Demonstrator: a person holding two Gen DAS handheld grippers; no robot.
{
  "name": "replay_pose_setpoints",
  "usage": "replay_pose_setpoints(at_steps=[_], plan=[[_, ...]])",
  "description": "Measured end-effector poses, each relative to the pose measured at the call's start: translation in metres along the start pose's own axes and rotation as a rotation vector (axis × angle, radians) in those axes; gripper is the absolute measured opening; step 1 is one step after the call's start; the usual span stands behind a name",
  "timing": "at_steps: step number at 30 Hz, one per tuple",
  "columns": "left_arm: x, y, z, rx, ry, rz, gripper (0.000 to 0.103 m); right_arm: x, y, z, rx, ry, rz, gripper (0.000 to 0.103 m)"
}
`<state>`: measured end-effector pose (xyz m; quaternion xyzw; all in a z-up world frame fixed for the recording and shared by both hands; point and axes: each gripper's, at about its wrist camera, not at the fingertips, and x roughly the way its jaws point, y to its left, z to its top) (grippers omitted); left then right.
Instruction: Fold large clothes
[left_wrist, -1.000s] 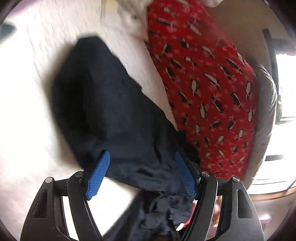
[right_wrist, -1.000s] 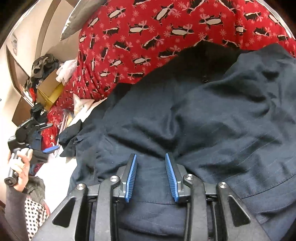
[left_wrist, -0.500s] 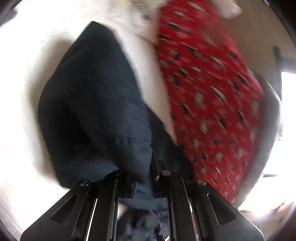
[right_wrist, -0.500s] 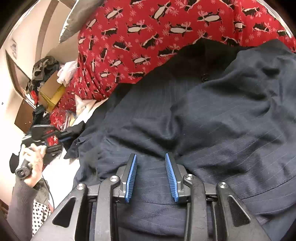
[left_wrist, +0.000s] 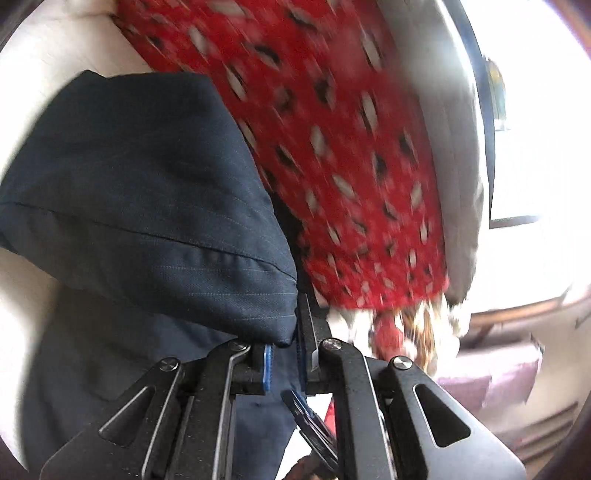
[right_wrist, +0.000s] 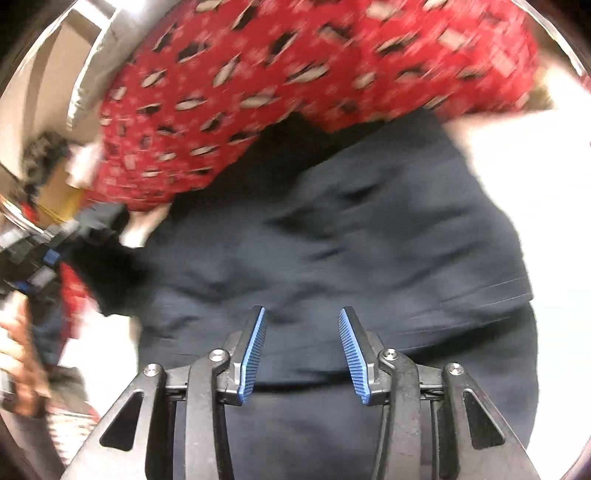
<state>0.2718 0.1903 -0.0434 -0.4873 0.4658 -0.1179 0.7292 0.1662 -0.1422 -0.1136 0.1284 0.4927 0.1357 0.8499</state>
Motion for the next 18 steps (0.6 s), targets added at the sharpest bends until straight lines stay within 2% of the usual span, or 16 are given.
replay_pose_setpoints(at_steps=[2,4,6,8,10,15,17,18], plan=[[0.03,-0.014,-0.02,0.021,0.053,0.005,0.007,-0.004,-0.019,-0.004,-0.034,-0.014,-0.104,0.047],[0.057,-0.024,-0.039,0.032,0.101,0.017,0.007,0.001,-0.042,-0.013,-0.029,0.007,-0.144,0.047],[0.091,-0.029,-0.058,0.039,0.159,0.039,0.007,0.01,-0.064,-0.027,0.019,0.036,-0.11,0.046],[0.119,-0.027,-0.07,0.042,0.204,0.068,0.007,0.005,-0.07,-0.036,0.009,-0.03,-0.064,0.046],[0.145,-0.02,-0.086,0.037,0.251,0.113,0.007,0.005,-0.07,-0.043,-0.019,-0.056,-0.056,0.047],[0.168,-0.001,-0.099,0.051,0.329,0.18,0.008,0.004,-0.066,-0.046,-0.053,-0.072,-0.049,0.056],[0.157,0.0,-0.103,0.091,0.34,0.169,0.008,0.005,-0.065,-0.045,-0.054,-0.07,-0.051,0.057],[0.145,-0.002,-0.105,0.13,0.345,0.138,0.01,0.004,-0.064,-0.044,-0.051,-0.063,-0.054,0.056]])
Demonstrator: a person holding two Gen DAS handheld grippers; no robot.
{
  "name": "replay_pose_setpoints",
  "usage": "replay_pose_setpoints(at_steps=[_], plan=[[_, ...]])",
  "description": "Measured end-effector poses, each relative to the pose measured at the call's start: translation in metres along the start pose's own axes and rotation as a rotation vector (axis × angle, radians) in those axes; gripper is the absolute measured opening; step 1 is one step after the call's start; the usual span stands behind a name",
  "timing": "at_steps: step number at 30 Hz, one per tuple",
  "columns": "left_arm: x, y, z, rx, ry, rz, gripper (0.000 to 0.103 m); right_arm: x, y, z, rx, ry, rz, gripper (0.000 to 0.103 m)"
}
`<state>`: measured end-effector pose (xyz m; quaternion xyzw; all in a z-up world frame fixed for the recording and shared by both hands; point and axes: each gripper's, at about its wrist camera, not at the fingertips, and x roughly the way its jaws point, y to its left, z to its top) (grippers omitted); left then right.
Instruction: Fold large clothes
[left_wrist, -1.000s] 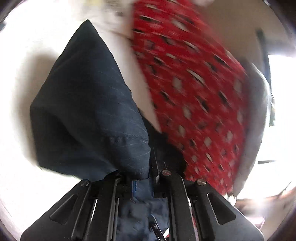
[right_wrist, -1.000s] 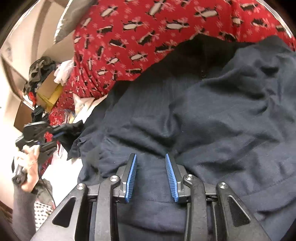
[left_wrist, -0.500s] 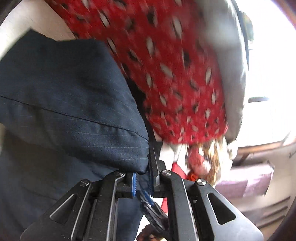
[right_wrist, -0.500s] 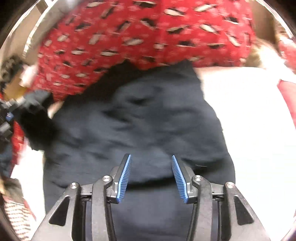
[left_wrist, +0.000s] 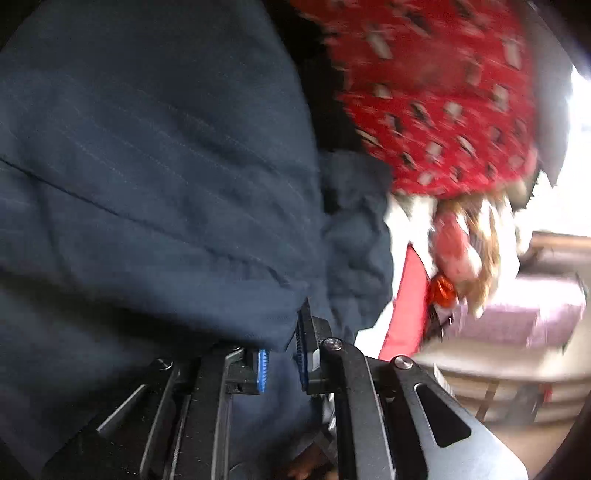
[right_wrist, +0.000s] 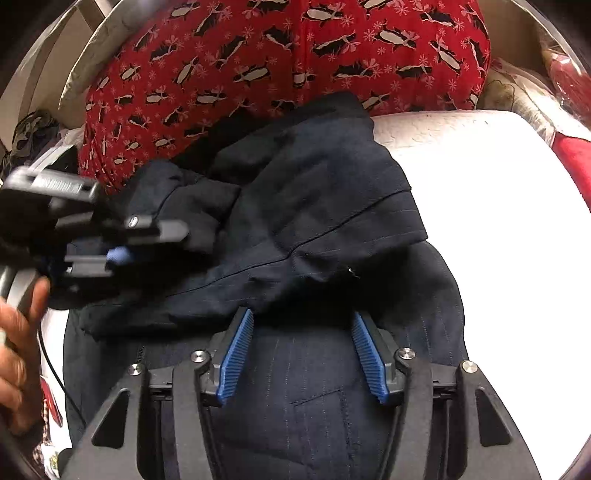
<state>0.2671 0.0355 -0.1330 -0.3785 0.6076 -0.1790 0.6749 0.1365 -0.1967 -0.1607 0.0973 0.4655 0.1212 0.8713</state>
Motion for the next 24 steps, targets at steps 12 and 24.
replay_pose_setpoints(at_steps=[12,24], plan=[[-0.148,0.112,-0.017,-0.049,-0.299,-0.03,0.057,0.029,0.032,0.031,0.377,0.07,0.423,0.065],[-0.151,0.161,-0.014,-0.144,-0.307,-0.045,0.057,0.015,0.041,0.078,0.45,-0.126,0.5,0.01]])
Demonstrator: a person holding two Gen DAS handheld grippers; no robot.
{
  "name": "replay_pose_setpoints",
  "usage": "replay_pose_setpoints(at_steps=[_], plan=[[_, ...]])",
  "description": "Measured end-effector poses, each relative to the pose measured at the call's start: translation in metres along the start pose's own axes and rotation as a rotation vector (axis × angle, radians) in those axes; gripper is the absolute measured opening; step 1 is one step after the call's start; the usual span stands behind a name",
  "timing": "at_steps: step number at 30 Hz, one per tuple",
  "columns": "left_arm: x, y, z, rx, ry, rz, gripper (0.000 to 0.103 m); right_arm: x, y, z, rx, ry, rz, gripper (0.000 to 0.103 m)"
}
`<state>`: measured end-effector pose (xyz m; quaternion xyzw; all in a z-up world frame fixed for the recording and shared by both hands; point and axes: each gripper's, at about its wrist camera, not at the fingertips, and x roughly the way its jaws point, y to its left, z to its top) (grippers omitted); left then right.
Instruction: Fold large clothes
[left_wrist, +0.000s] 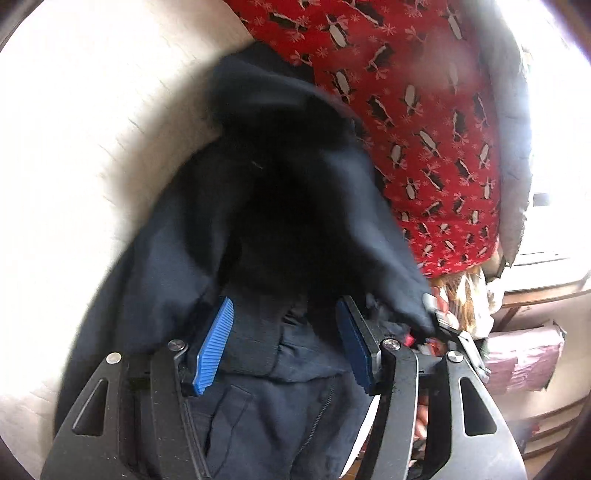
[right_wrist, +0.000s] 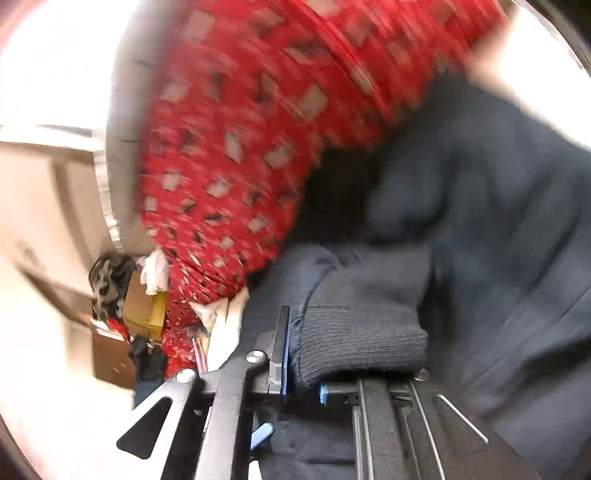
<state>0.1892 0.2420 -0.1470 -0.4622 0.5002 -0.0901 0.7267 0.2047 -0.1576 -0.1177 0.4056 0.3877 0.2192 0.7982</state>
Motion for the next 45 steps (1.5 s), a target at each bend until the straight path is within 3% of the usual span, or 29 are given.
replay_pose_setpoints(at_steps=[3,5,8,11,12,14,16,17,18,20,21,23,25,27,28,29,30,32,35,37,38,40,42,45], plan=[[-0.001,0.008,0.001,-0.02,-0.002,0.014,0.057,-0.042,-0.001,0.016,-0.034,-0.083,-0.022,0.01],[-0.001,0.01,0.0,-0.048,-0.006,0.002,0.057,-0.062,-0.02,0.031,-0.008,-0.125,-0.093,0.01],[-0.005,-0.002,-0.005,-0.043,-0.028,-0.027,0.057,-0.08,-0.062,0.041,0.082,-0.136,-0.183,0.01],[-0.005,-0.023,-0.005,-0.003,-0.04,-0.066,0.058,-0.087,-0.084,0.042,0.129,-0.128,-0.178,0.011],[-0.001,-0.03,-0.003,0.008,-0.035,-0.074,0.069,-0.085,-0.084,0.041,0.124,-0.123,-0.176,0.012],[0.012,-0.037,0.005,0.005,-0.044,-0.056,0.08,-0.081,-0.08,0.04,0.11,-0.11,-0.175,0.016],[0.031,-0.035,0.019,-0.031,-0.031,0.007,0.08,-0.073,-0.076,0.042,0.114,-0.09,-0.189,0.017],[0.037,-0.031,0.024,-0.055,-0.019,0.024,0.074,-0.069,-0.074,0.042,0.117,-0.083,-0.187,0.016],[0.038,-0.028,0.027,-0.074,-0.023,0.032,0.06,-0.071,-0.069,0.042,0.109,-0.076,-0.165,0.012],[0.034,-0.031,0.033,-0.057,-0.05,0.064,0.047,-0.078,-0.05,0.044,0.071,-0.083,-0.07,0.011],[0.03,-0.031,0.034,-0.042,-0.068,0.073,0.042,-0.088,-0.037,0.045,0.038,-0.118,0.01,0.011],[0.026,-0.026,0.034,-0.018,-0.085,0.131,0.037,-0.098,-0.026,0.047,-0.008,-0.164,0.058,0.011],[0.029,-0.019,0.037,-0.022,-0.063,0.173,0.036,-0.09,-0.034,0.049,-0.034,-0.135,-0.043,0.012],[0.027,-0.016,0.035,-0.023,-0.035,0.167,0.034,-0.063,-0.063,0.045,0.003,0.008,-0.202,0.013],[0.024,-0.016,0.031,-0.013,-0.026,0.168,0.034,-0.052,-0.078,0.04,0.025,0.075,-0.299,0.009],[0.019,-0.02,0.026,0.011,-0.02,0.168,0.034,-0.048,-0.088,0.033,0.04,0.112,-0.315,0.009],[0.01,-0.026,0.018,0.048,-0.017,0.157,0.032,-0.059,-0.087,0.027,0.05,0.074,-0.274,0.017],[0.002,-0.038,0.003,0.109,-0.02,0.14,0.034,-0.084,-0.068,0.02,0.019,-0.013,-0.28,0.02],[0.014,-0.057,-0.019,0.2,-0.008,0.174,0.051,-0.106,-0.046,0.007,-0.075,-0.128,-0.227,0.032],[0.036,-0.057,-0.033,0.248,0.039,0.269,0.051,-0.098,-0.042,0.0,-0.109,-0.097,-0.25,0.033],[0.041,-0.057,-0.04,0.275,0.04,0.311,0.05,-0.08,-0.05,-0.007,-0.11,-0.02,-0.309,0.032],[0.038,-0.067,-0.051,0.349,0.013,0.372,0.051,-0.057,-0.068,-0.016,-0.066,0.117,-0.378,0.015],[0.034,-0.073,-0.06,0.375,0.036,0.386,0.051,-0.069,-0.069,-0.025,-0.046,0.077,-0.368,0.016],[0.023,-0.067,-0.077,0.387,0.093,0.394,0.051,-0.083,-0.067,-0.037,-0.026,0.122,-0.383,0.017]])
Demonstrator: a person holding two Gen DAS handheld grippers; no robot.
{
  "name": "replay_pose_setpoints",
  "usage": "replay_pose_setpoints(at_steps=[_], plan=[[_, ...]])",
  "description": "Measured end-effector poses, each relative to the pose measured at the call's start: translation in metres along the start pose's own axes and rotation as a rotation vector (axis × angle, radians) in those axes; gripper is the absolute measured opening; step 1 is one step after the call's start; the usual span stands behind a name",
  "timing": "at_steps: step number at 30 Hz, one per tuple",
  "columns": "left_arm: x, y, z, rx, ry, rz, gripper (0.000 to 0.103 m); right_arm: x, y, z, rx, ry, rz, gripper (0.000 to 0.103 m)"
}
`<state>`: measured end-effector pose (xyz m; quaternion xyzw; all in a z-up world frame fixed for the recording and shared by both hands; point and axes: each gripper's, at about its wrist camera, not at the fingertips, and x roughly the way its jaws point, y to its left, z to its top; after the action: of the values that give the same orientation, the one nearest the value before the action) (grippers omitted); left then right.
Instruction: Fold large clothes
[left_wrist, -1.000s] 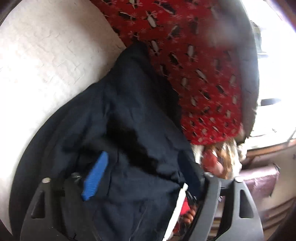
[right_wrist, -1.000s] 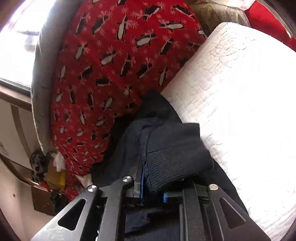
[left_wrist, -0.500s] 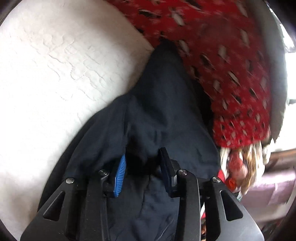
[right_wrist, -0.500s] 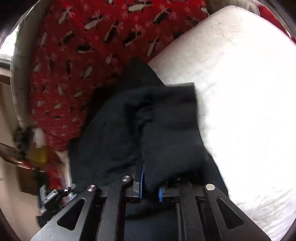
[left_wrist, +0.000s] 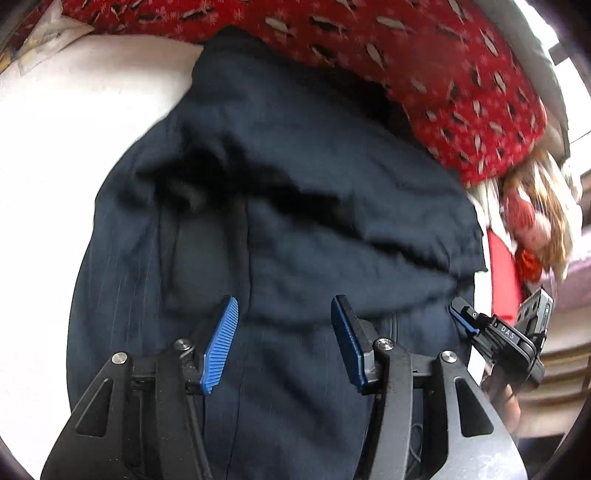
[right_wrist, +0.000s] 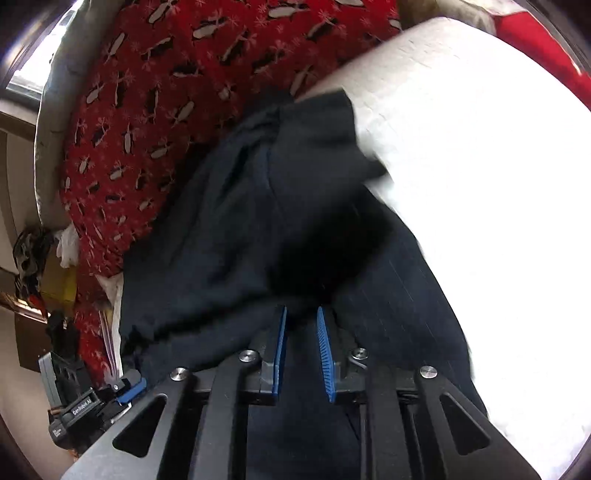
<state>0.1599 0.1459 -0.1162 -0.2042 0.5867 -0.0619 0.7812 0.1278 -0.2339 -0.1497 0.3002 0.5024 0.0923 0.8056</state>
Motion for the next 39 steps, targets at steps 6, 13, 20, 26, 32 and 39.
replay_pose_setpoints(at_steps=[6,13,20,26,32,39], plan=[[-0.005,0.023,-0.057,-0.028,0.125,-0.011,0.051,-0.031,-0.015,-0.052,-0.03,0.064,-0.033,0.023],[-0.038,0.049,-0.126,-0.036,0.182,-0.067,0.051,-0.068,-0.039,-0.115,-0.08,0.084,-0.079,0.023],[-0.087,0.101,-0.144,-0.103,0.089,-0.063,0.06,-0.13,-0.077,-0.142,-0.024,-0.016,-0.119,0.052],[-0.07,0.137,-0.154,-0.203,0.119,-0.035,0.06,-0.138,-0.118,-0.155,0.052,-0.004,-0.083,0.055],[-0.046,0.121,-0.168,-0.167,0.167,-0.09,0.067,-0.123,-0.101,-0.17,-0.015,0.065,0.101,0.061],[-0.066,0.093,-0.179,-0.021,0.121,-0.112,0.014,-0.111,-0.059,-0.179,-0.243,0.132,0.07,0.015]])
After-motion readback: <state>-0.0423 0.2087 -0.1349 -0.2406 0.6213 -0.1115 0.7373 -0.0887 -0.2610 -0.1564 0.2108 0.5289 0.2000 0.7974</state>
